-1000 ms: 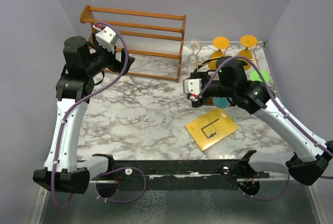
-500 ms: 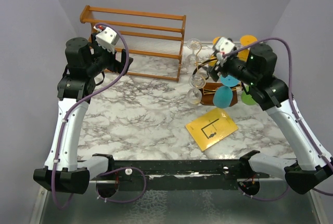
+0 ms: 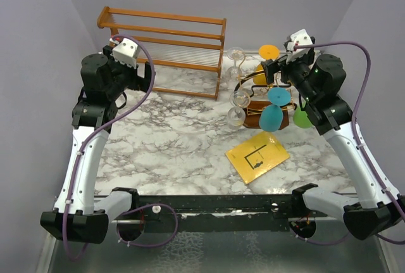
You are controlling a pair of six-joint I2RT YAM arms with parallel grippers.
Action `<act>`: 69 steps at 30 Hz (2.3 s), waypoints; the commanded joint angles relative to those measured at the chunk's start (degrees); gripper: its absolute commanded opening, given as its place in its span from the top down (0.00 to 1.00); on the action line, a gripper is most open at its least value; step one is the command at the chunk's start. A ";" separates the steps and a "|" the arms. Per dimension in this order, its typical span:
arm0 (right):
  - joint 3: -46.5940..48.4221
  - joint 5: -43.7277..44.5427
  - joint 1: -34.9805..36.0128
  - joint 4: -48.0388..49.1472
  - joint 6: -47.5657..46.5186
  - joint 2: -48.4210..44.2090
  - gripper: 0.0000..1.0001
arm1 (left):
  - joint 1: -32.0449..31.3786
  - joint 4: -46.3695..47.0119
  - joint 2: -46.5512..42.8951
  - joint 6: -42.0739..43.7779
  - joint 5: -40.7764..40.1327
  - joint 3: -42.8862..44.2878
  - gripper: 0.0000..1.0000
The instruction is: Place the wine glass upside down on the wine glass rack
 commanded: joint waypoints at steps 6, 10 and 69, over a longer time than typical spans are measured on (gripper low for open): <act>-4.38 13.30 -0.61 11.19 6.25 -2.82 0.00 | 0.33 7.59 -1.43 -4.75 -11.84 -2.97 0.01; -5.30 16.92 -0.66 12.97 5.50 -3.30 0.00 | 0.33 8.11 -1.40 -4.51 -12.34 -2.23 0.01; -12.71 9.20 -3.59 6.21 -1.31 -11.78 0.00 | 2.97 4.01 -5.71 -0.40 -8.67 -4.84 0.01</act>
